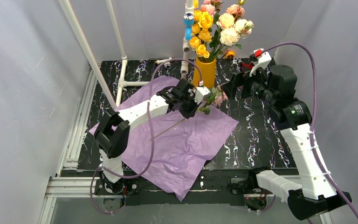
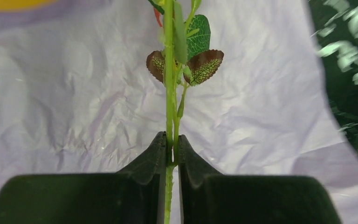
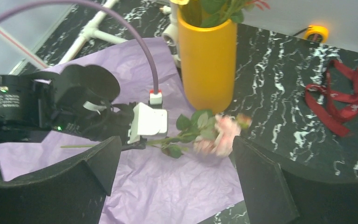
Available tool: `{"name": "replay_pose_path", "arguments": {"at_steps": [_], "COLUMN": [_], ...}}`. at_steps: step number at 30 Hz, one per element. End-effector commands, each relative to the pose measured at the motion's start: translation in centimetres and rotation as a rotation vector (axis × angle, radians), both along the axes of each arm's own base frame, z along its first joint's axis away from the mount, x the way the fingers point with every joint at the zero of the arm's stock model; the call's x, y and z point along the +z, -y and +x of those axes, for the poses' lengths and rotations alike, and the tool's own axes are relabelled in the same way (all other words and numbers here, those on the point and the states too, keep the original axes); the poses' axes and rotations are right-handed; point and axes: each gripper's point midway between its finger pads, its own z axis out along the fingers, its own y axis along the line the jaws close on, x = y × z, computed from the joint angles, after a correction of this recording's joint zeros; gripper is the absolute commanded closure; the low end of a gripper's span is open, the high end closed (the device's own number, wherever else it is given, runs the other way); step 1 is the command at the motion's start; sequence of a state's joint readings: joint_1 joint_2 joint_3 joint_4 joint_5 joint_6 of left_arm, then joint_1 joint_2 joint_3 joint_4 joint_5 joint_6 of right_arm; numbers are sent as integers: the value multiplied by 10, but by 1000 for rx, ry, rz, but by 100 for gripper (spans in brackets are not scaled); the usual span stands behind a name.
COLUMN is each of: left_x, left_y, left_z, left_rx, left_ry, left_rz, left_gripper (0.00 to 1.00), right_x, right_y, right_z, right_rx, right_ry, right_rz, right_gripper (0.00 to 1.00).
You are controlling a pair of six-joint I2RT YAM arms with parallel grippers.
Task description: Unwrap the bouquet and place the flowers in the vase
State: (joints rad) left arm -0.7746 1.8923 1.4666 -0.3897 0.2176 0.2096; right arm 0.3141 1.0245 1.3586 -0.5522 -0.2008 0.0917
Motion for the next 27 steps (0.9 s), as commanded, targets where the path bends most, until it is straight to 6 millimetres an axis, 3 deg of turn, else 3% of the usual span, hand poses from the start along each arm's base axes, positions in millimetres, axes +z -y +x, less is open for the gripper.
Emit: {"name": "replay_pose_path", "arguments": {"at_steps": [1, 5, 11, 16, 20, 23, 25, 26, 27], "left_x": [115, 173, 238, 275, 296, 294, 291, 287, 285], "left_y": [22, 38, 58, 71, 76, 74, 70, 66, 62], "left_z": [-6, -11, -20, -42, -72, -80, -78, -78, -77], "left_rx": [67, 101, 65, -28, -136, -163, -150, -143, -130], "left_ry": [83, 102, 121, 81, 85, 116, 139, 147, 154], "left_rz": [-328, -548, -745, -847, -896, -886, -873, -859, -834], "left_gripper": [100, 100, 100, 100, 100, 100, 100, 89, 56], "right_x": [10, 2, 8, 18, 22, 28, 35, 39, 44], "right_y": [-17, -24, -36, -42, -41, -43, -43, -41, -38], "right_z": [-25, -35, -36, -23, -4, 9, 12, 13, 14], "right_rx": [110, 153, 206, 206, 145, 123, 122, 114, 105], "right_ry": [-24, -68, -88, -74, -70, -64, -52, -38, -17], "right_rz": [100, 148, 200, 242, 277, 312, 325, 321, 312], "right_gripper": [2, 1, 2, 4, 23, 64, 99, 99, 99]}}
